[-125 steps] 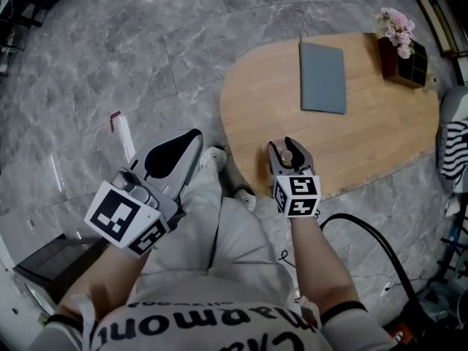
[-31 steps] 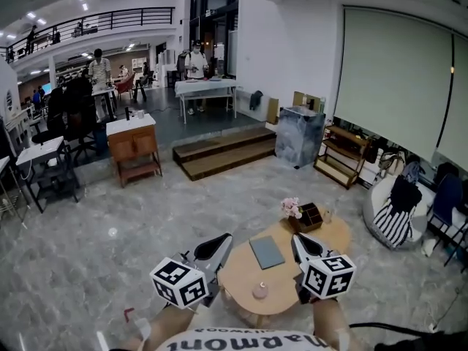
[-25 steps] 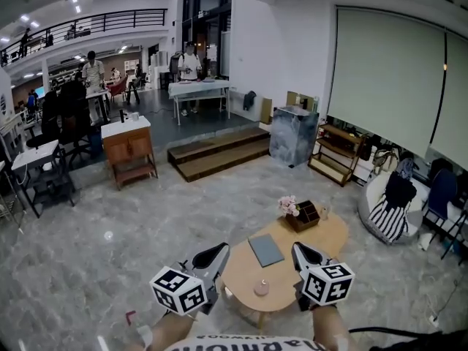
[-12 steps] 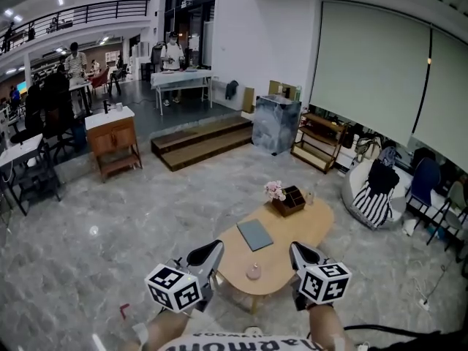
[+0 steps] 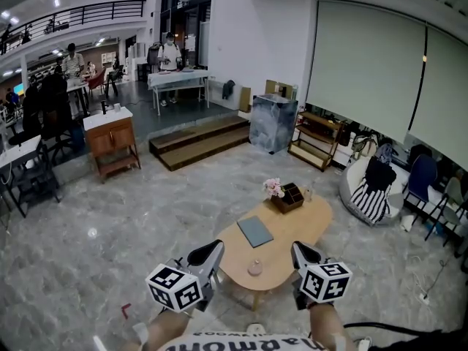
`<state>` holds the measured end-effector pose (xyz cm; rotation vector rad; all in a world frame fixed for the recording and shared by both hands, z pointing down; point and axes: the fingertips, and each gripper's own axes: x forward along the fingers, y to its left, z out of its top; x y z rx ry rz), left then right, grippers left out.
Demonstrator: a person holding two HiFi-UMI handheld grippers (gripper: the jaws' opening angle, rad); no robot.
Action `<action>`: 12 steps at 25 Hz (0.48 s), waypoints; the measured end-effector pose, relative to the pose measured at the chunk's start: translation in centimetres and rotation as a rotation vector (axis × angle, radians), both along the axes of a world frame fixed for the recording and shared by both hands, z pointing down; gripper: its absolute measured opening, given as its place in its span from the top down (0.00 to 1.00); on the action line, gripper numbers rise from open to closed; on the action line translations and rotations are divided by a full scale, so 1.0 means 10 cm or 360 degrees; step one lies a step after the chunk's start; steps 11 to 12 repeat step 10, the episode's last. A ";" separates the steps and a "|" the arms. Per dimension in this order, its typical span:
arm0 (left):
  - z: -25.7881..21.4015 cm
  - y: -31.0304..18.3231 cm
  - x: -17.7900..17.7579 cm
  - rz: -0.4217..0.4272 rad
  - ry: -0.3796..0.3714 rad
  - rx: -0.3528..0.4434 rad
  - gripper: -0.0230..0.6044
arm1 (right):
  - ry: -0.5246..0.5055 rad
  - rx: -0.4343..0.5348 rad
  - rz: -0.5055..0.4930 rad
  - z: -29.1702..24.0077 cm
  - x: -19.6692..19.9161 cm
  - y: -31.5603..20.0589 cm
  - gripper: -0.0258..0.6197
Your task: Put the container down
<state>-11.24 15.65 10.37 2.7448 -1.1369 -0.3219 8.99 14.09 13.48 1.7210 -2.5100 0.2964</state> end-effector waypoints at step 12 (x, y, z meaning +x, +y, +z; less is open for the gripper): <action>-0.03 -0.02 -0.01 0.0021 0.0009 0.0016 0.94 | 0.0010 -0.0006 0.0022 0.00 -0.01 0.00 0.94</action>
